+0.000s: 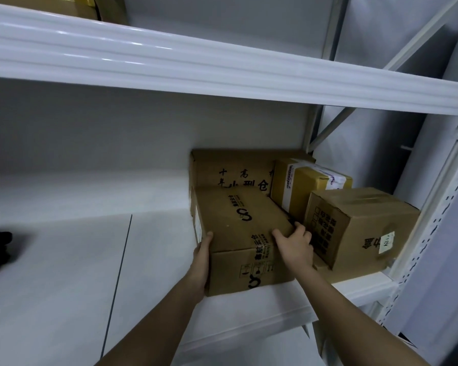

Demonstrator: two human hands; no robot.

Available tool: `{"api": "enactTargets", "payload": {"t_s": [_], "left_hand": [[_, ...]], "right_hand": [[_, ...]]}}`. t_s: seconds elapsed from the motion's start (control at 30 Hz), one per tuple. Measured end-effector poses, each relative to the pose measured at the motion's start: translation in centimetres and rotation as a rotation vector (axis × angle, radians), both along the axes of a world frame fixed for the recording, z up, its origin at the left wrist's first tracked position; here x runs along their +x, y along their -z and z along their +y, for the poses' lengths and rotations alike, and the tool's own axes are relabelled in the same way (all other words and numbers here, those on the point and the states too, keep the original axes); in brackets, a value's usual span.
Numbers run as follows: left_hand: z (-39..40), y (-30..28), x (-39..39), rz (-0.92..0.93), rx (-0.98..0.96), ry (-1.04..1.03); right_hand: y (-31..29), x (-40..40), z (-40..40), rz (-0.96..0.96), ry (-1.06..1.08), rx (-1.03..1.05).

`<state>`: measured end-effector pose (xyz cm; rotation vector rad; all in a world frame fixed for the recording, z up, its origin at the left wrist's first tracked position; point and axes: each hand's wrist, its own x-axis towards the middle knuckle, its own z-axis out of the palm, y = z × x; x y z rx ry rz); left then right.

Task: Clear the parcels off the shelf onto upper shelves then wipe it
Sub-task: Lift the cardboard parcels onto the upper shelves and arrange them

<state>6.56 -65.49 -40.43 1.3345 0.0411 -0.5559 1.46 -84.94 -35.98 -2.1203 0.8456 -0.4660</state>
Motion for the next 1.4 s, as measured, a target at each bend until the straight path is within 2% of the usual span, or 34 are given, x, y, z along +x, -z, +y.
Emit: {"api": "enactTargets", "payload": {"t_s": [0.17, 0.3, 0.43, 0.53, 0.67, 0.73, 0.97, 1.17, 1.3, 1.4], "left_hand": [[1.4, -0.7, -1.6, -0.083, 0.033, -0.007], [2.5, -1.6, -3.0, -0.08, 0.028, 0.017], [2.8, 0.2, -2.5, -0.114, 0.069, -0.127], [3.6, -1.2, -3.6, -0.191, 0.208, -0.279], [5.1, -3.6, -4.0, -0.32, 0.42, -0.303], [5.9, -4.0, -3.6, -0.345, 0.449, -0.301], [6.6, -5.6, -5.4, -0.454, 0.384, -0.344], [6.2, -6.5, -7.1, -0.679, 0.388, -0.346], [5.9, -7.0, -8.1, -0.845, 0.385, -0.288], [5.5, -7.5, -8.5, -0.781, 0.275, -0.254]], "right_hand": [[0.4, -0.9, 0.5, 0.038, -0.009, -0.061], [0.3, -2.0, 1.0, 0.067, -0.022, -0.08], [0.3, -2.9, 1.4, 0.071, -0.055, -0.086], [0.6, -3.4, 1.7, 0.03, -0.083, -0.012], [1.3, -3.4, 2.4, -0.015, -0.131, 0.152], [1.5, -3.6, 3.1, -0.048, -0.136, 0.206], [2.0, -4.2, 4.3, -0.124, -0.135, 0.409], [3.1, -4.7, 4.4, -0.156, -0.112, 0.621], [3.3, -5.2, 4.6, -0.149, -0.145, 0.689], [3.0, -5.7, 4.8, -0.115, -0.162, 0.731]]}}
